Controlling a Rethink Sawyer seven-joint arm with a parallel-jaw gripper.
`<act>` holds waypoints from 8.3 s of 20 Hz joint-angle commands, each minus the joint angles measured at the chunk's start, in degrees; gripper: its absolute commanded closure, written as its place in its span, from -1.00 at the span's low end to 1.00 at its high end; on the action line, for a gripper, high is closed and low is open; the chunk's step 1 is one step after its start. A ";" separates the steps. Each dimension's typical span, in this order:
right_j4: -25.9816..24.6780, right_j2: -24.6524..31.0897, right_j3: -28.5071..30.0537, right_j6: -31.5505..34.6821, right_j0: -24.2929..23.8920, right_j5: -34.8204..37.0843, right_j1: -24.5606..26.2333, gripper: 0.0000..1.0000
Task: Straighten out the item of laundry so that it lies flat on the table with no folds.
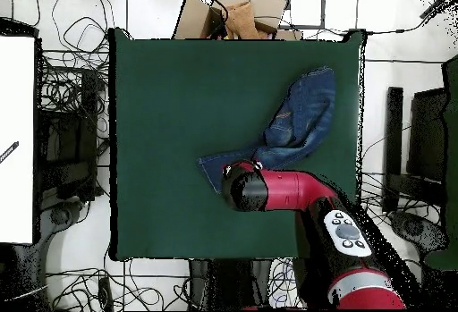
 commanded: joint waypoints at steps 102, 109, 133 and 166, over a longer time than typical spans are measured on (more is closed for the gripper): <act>24.35 -11.91 -1.76 15.66 6.47 -14.34 7.63 -1.00; 24.34 -12.23 -1.41 15.82 7.05 -14.83 7.72 -1.00; 24.41 -10.20 -0.76 15.41 7.59 -15.50 8.59 -1.00; 25.39 -10.41 0.26 16.58 10.76 -15.06 8.38 1.00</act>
